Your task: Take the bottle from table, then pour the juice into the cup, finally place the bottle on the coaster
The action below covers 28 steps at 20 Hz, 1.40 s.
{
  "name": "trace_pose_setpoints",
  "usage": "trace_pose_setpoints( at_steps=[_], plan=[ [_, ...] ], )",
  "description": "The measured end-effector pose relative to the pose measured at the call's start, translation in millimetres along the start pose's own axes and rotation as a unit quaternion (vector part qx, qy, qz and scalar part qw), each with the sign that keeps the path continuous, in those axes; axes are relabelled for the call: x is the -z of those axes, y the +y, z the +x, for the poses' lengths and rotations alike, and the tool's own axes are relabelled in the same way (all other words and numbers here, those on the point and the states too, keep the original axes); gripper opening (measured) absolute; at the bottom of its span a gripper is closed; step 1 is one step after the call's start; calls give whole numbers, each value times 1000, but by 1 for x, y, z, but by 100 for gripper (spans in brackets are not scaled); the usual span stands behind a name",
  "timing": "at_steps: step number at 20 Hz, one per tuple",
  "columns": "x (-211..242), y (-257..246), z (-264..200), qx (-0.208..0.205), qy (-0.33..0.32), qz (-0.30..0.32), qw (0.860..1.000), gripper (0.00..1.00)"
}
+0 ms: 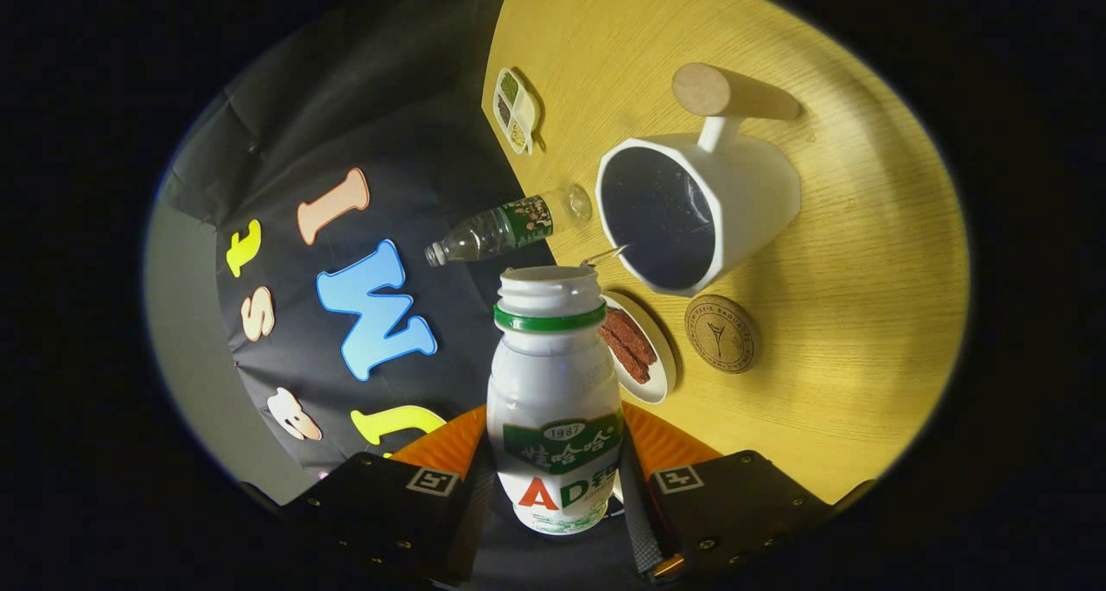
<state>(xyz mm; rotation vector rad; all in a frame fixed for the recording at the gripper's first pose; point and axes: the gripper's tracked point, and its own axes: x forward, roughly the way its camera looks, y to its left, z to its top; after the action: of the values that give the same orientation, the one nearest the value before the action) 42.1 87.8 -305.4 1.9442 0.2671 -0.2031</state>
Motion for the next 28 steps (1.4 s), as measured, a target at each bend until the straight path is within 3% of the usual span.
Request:
trace_pose_setpoints(
  at_steps=[12, 28],
  plan=[
    [-8, -3, 10, 6, -15, 2, 1000, 67],
    [-16, -9, 10, 21, -13, -59, 998, 67]
  ],
)
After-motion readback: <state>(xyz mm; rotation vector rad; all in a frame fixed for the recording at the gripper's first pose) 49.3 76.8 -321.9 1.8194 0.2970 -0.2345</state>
